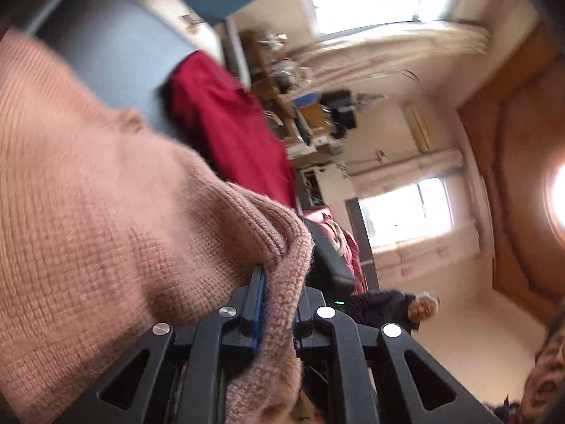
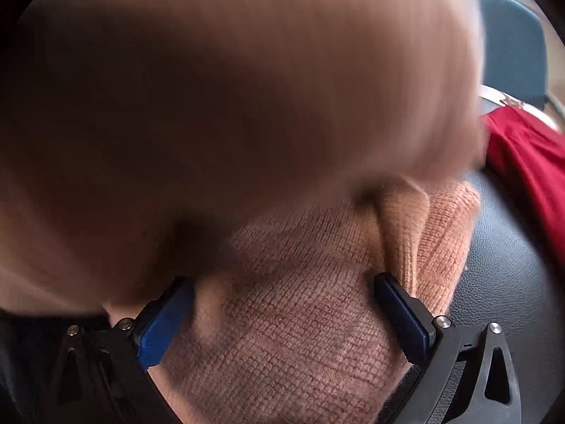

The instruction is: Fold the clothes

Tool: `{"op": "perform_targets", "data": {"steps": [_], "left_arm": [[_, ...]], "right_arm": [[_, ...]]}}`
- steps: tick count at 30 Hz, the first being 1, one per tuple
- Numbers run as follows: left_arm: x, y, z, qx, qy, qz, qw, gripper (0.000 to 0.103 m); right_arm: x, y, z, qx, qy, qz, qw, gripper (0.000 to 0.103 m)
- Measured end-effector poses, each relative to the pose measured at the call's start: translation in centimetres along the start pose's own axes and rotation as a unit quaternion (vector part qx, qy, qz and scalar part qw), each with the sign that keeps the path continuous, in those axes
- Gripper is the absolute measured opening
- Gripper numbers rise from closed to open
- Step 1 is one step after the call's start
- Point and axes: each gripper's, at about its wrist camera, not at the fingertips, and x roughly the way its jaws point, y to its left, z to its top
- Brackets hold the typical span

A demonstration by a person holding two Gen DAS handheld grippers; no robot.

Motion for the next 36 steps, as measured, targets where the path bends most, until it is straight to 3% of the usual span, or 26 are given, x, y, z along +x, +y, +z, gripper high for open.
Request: {"op": "perform_targets", "data": {"steps": [5, 9, 14, 16, 20, 24, 27, 30, 32, 34, 36], "left_arm": [[1.6, 0.1, 0.0, -0.032, 0.007, -0.005, 0.9995, 0.048], [-1.4, -2.7, 1.0, -0.006, -0.019, -0.057, 0.9982, 0.057], [-6.9, -0.8, 3.4, -0.019, -0.097, -0.003, 0.9951, 0.058], [-7.6, 1.2, 4.3, -0.027, -0.119, 0.034, 0.992, 0.058], [-7.5, 4.3, 3.6, -0.038, -0.118, 0.063, 0.9903, 0.058], [-6.6, 4.1, 3.5, -0.019, -0.112, 0.085, 0.9899, 0.058], [-5.9, 4.0, 3.4, -0.004, -0.107, 0.101, 0.9891, 0.058], [-5.2, 3.9, 3.3, 0.011, -0.102, 0.117, 0.9877, 0.056], [-4.7, 3.8, 3.3, 0.02, -0.099, 0.128, 0.9866, 0.056], [-4.3, 3.7, 3.3, 0.03, -0.096, 0.139, 0.9852, 0.056], [-4.1, 3.4, 3.3, 0.043, -0.098, 0.147, 0.9834, 0.056]], "right_arm": [[-0.1, -0.2, -0.3, -0.016, -0.016, 0.007, 1.0, 0.103], [-0.4, 0.9, -0.6, -0.063, -0.001, -0.018, 0.998, 0.103], [-3.0, 2.3, -1.1, -0.09, 0.065, -0.047, 0.993, 0.103], [-4.4, 2.6, -1.6, -0.099, 0.095, -0.055, 0.989, 0.103], [-9.1, 3.1, -1.6, -0.097, 0.123, -0.058, 0.986, 0.103], [-11.3, 5.7, 1.5, -0.106, 0.086, 0.012, 0.991, 0.103], [-9.4, 8.4, 3.3, -0.135, 0.101, 0.051, 0.984, 0.103], [-5.9, 10.1, 4.6, -0.144, 0.138, 0.098, 0.975, 0.103], [-4.0, 11.2, 4.2, -0.132, 0.186, 0.131, 0.965, 0.103], [-3.6, 11.1, 2.3, -0.118, 0.228, 0.144, 0.956, 0.103], [-4.2, 9.6, -1.1, -0.086, 0.267, 0.129, 0.951, 0.103]]}}
